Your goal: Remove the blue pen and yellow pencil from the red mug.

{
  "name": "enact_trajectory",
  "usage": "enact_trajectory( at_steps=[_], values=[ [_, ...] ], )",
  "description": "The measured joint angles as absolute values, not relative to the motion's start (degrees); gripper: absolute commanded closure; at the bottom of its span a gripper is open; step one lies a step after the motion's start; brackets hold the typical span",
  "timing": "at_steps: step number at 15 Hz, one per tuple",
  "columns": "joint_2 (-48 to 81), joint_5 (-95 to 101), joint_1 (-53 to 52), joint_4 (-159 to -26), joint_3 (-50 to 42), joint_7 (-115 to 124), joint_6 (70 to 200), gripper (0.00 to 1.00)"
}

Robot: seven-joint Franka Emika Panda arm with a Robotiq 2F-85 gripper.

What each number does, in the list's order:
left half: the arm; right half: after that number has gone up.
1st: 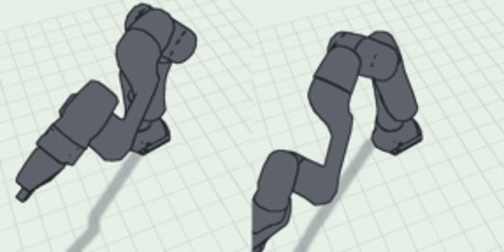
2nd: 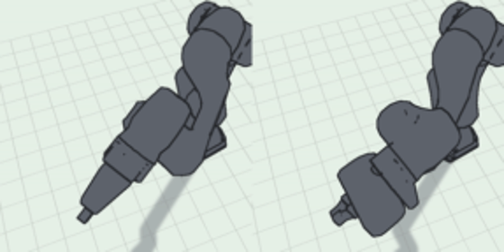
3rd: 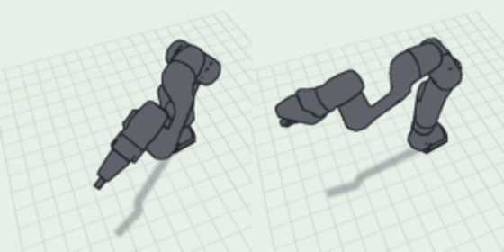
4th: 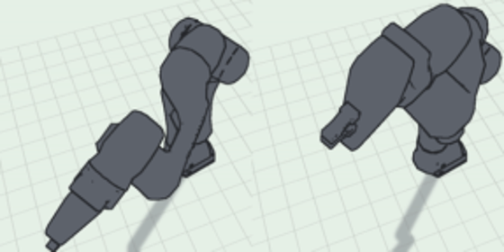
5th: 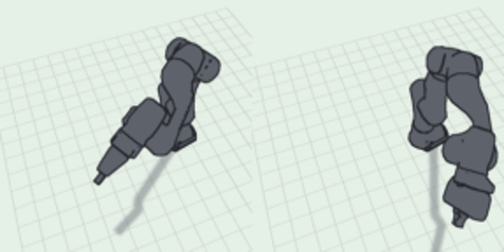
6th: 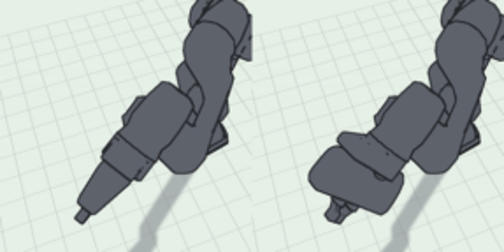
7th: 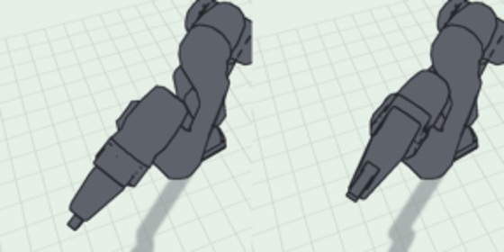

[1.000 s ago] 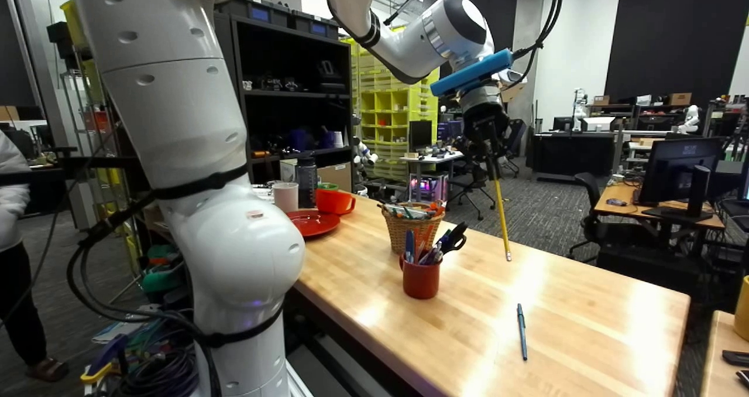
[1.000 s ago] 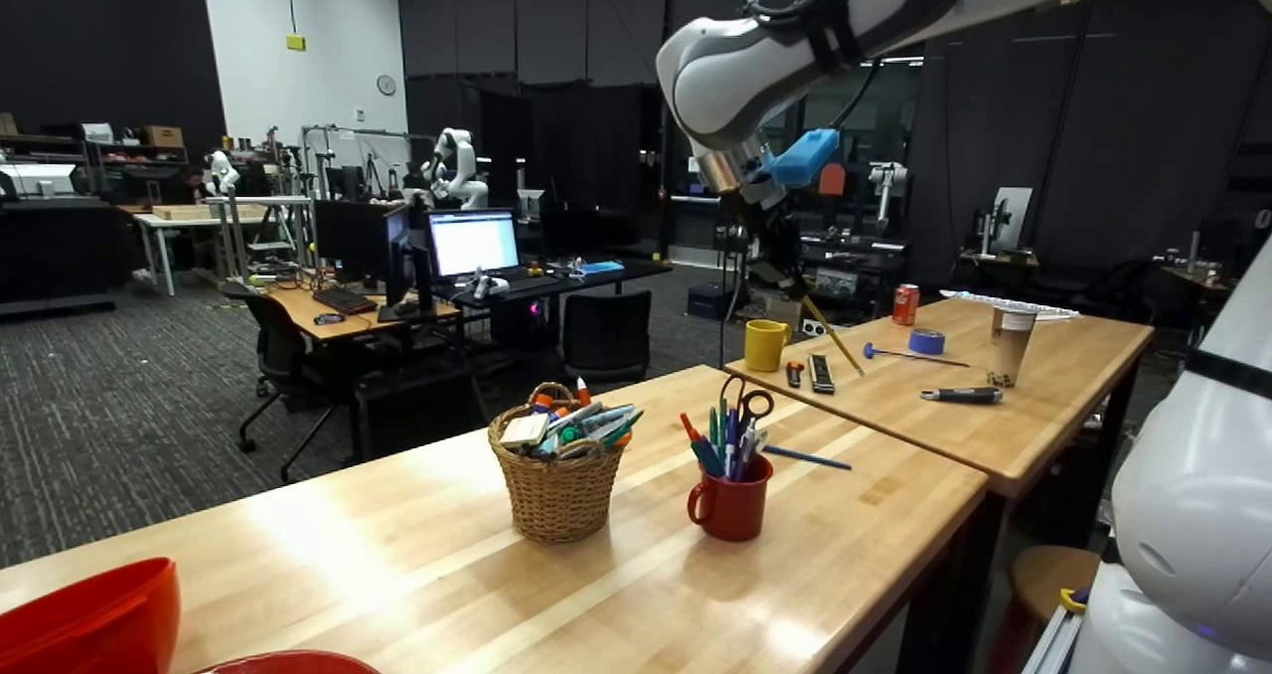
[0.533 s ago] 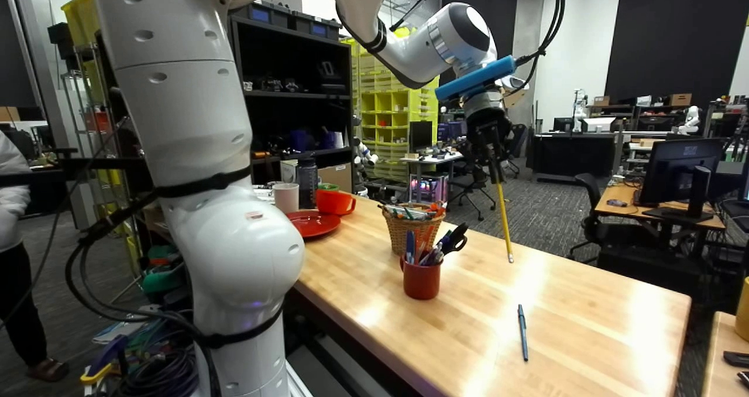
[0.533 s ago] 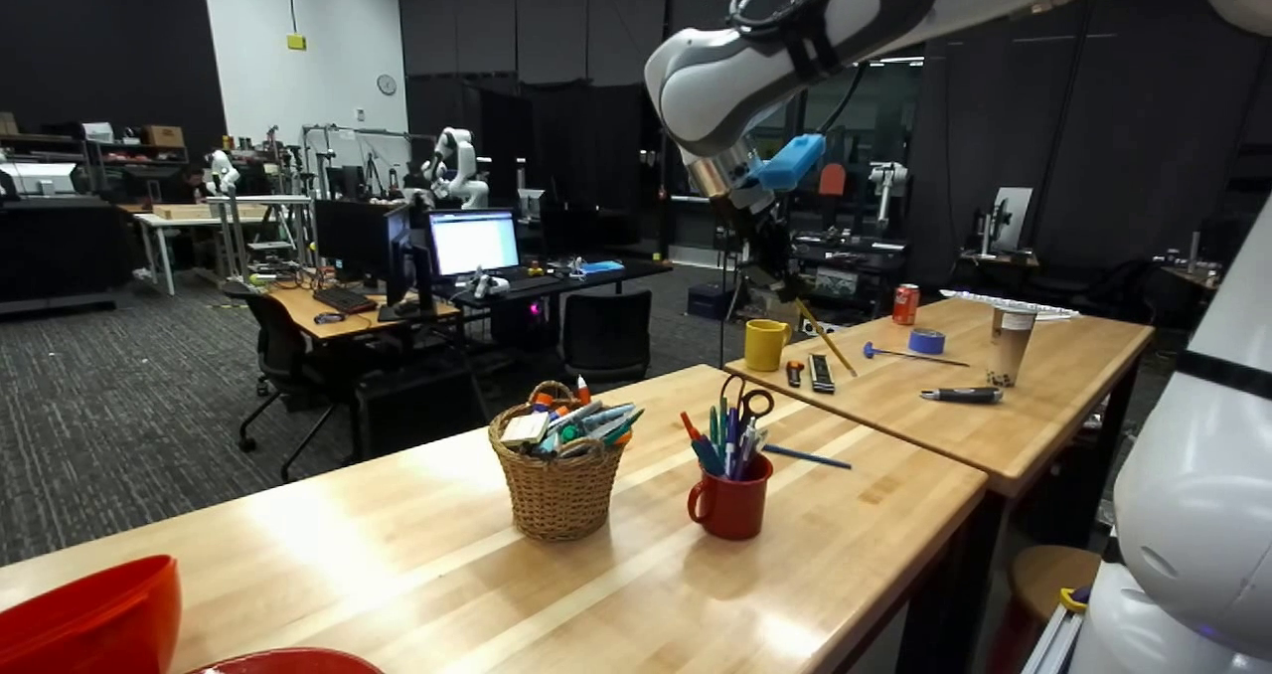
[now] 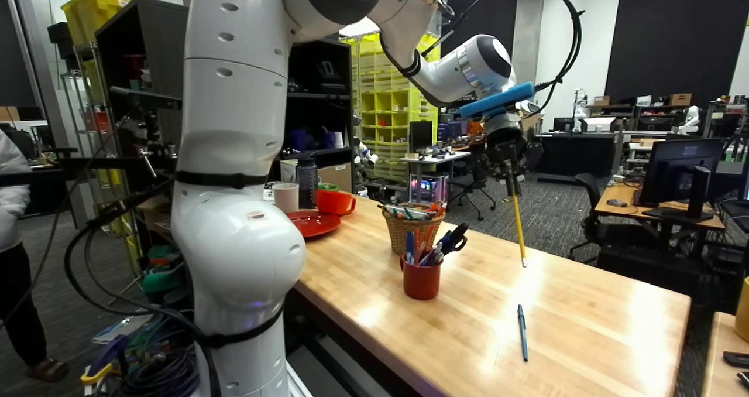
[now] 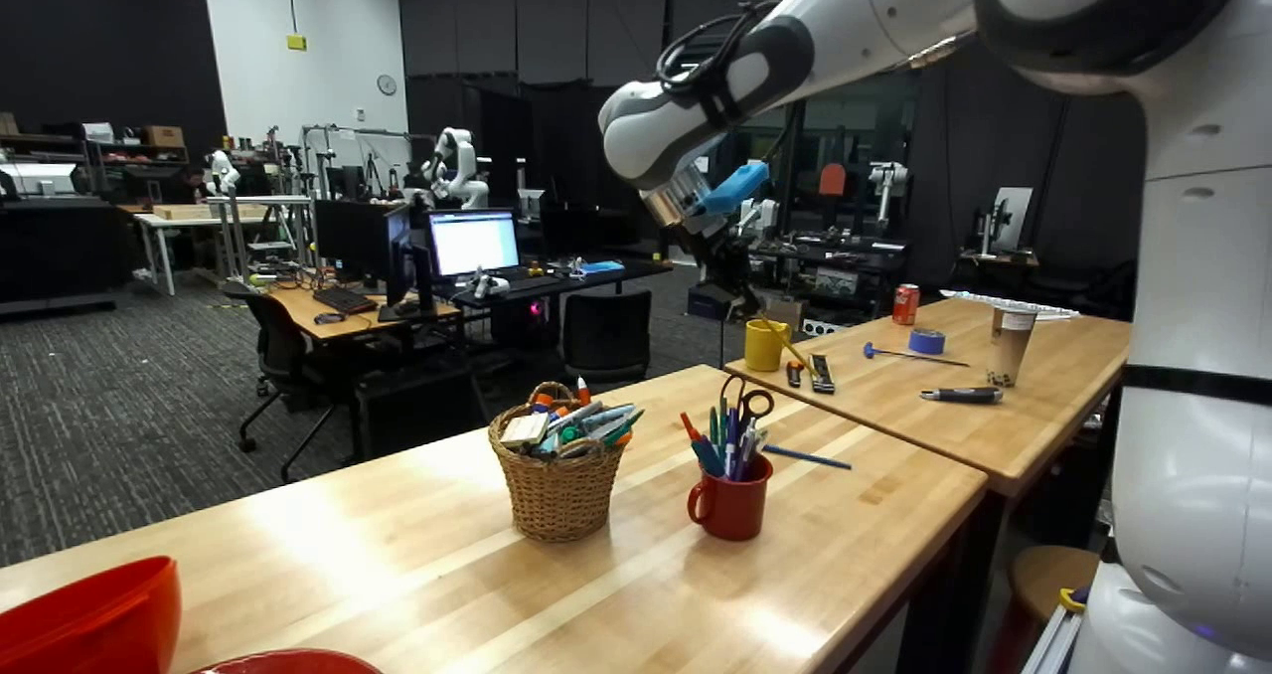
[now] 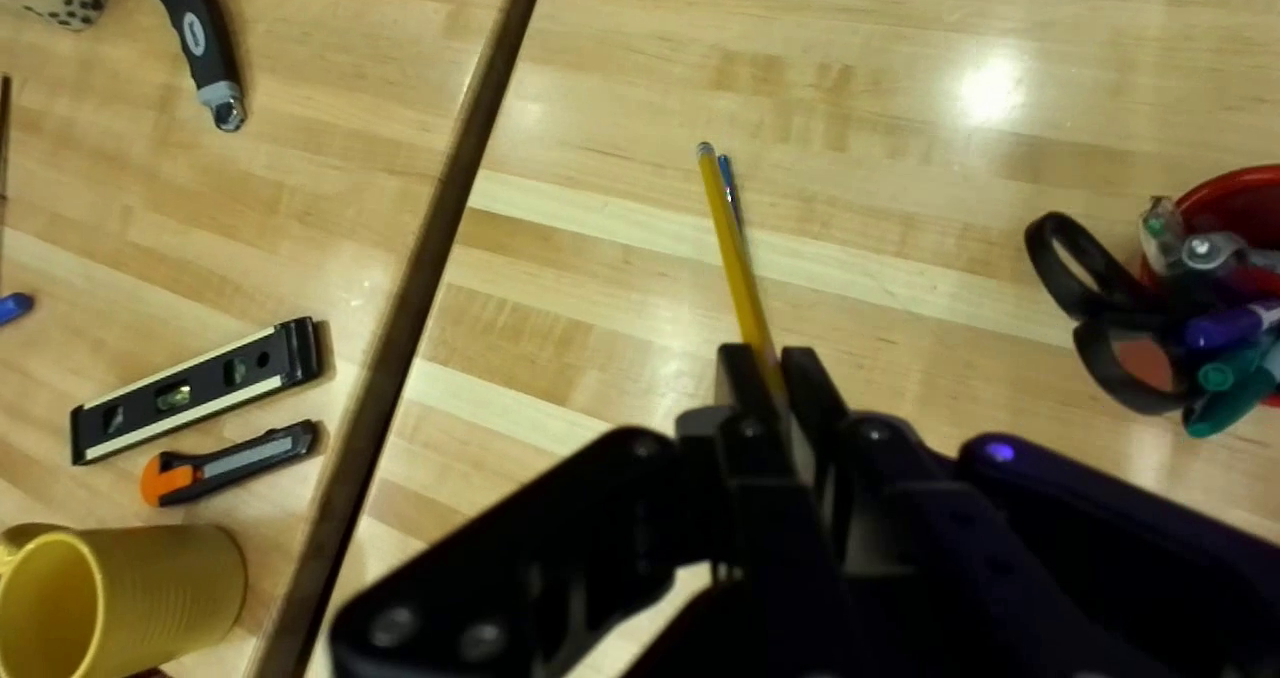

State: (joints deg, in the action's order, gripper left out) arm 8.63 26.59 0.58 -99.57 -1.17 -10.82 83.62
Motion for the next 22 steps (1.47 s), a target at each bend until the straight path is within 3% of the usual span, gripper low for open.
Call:
enact_trajectory(
  at_steps=[12,22],
  values=[
    [38.78,23.17,1.45,-63.55,-1.9,-11.87,64.1,0.98],
    [50.16,18.46,2.61,-44.14,-2.02,-11.91,51.58,0.98]
  ],
)
